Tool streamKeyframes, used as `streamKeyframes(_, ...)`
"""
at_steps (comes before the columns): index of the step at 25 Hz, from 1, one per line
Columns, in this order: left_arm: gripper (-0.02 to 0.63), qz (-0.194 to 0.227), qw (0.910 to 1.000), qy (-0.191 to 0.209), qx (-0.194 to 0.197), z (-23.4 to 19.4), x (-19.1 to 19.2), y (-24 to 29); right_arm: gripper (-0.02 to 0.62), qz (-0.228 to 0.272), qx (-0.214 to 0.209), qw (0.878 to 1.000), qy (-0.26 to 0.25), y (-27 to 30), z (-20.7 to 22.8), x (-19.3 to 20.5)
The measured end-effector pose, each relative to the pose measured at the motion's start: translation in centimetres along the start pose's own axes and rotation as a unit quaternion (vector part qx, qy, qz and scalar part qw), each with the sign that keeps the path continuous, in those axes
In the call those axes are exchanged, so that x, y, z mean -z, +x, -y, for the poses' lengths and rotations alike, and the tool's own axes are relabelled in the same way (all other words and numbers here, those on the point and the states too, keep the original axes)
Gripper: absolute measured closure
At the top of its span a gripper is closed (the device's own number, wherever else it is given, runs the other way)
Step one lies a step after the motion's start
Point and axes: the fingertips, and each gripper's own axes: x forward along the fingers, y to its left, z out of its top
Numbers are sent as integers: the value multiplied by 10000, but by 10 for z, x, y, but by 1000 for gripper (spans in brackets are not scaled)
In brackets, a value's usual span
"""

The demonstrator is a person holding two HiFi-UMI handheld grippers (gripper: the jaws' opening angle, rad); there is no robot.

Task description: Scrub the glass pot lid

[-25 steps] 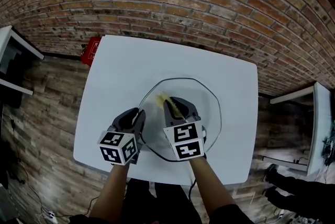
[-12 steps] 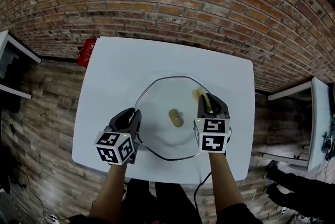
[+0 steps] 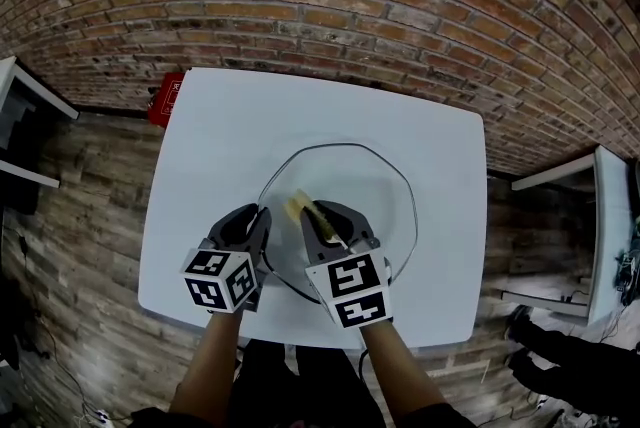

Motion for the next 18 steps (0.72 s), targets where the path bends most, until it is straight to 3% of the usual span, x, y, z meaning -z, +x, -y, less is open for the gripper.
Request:
streamKeyframes(3, 514, -21, 10000, 16, 9, 0, 0, 0, 537, -245, -145, 9996, 20, 11, -14, 18)
streamKeyframes(6, 514, -23, 10000, 38, 10, 0, 1, 1, 537, -407, -32, 9991, 66, 13, -4, 32)
streamKeyframes(13, 514, -40, 10000, 87, -21, -1, 0, 1, 537, -636, 757, 9947, 299, -8, 60, 53)
streamKeyframes(18, 514, -24, 9999, 110, -49, -1, -1, 2, 537, -763, 1590, 9831, 499, -37, 115, 63)
